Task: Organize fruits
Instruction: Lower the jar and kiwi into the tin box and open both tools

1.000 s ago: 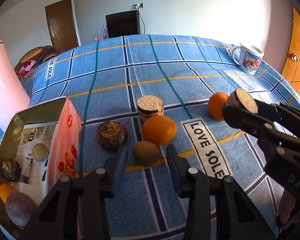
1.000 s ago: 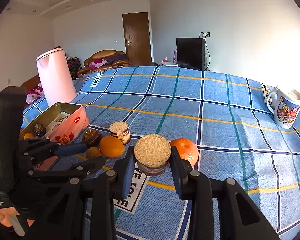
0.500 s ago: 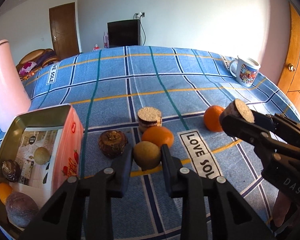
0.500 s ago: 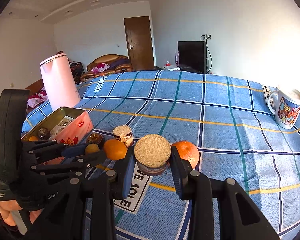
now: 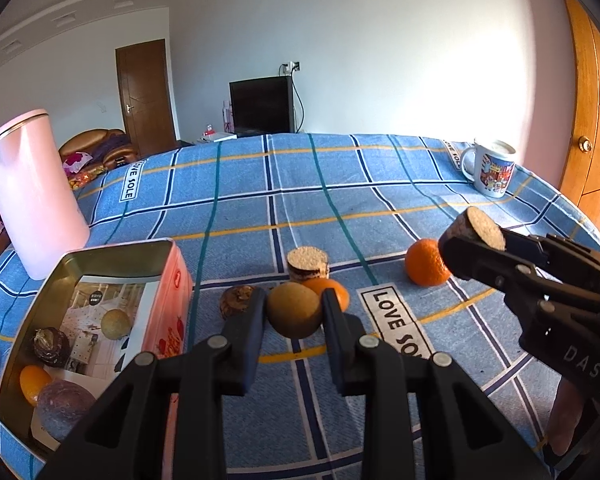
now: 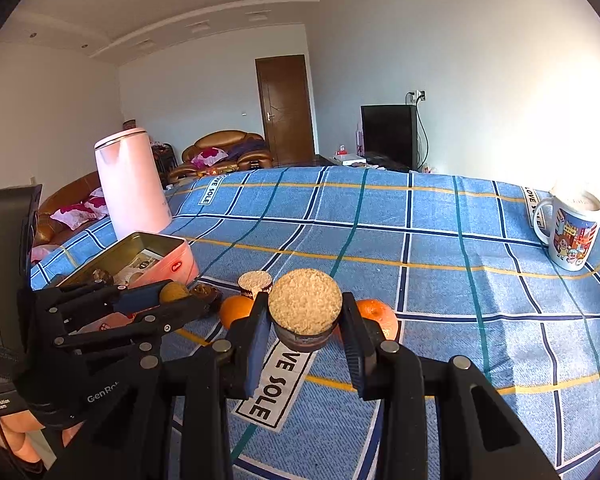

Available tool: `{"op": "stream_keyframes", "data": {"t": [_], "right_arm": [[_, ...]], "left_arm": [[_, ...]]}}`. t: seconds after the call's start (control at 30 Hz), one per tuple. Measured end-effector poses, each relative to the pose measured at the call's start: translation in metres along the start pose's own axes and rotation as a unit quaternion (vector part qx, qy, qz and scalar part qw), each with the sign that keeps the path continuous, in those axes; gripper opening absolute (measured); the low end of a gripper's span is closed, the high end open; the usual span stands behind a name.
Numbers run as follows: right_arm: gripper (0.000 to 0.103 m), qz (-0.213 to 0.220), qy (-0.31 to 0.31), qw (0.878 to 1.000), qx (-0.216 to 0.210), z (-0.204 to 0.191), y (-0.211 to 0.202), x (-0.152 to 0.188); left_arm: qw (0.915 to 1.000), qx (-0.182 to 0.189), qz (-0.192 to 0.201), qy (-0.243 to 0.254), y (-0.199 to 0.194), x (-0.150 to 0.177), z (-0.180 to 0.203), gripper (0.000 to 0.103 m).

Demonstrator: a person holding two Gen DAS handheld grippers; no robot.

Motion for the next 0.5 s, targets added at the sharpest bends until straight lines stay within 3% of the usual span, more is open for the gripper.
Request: {"op": "stream_keyframes", "data": {"t": [0.5], "right_arm": [[0.036,0.053,-0.023,0.998,-0.006,-0.009,-0.021,-0.005]], "left_arm": [[0.9981,-0.023,0.056,-0.010,-0.021,-0.004,-0.007,0.029]]}}
Point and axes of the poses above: each gripper's, at about its wrist camera, not at the fingertips, and y roughly the way its jaws point, z to its right, x to its underside, the point moved 6 cm from there along y, roughly the way its jaws point, and after that the axes turned 10 degrees about -x, right-handed, at the moved point
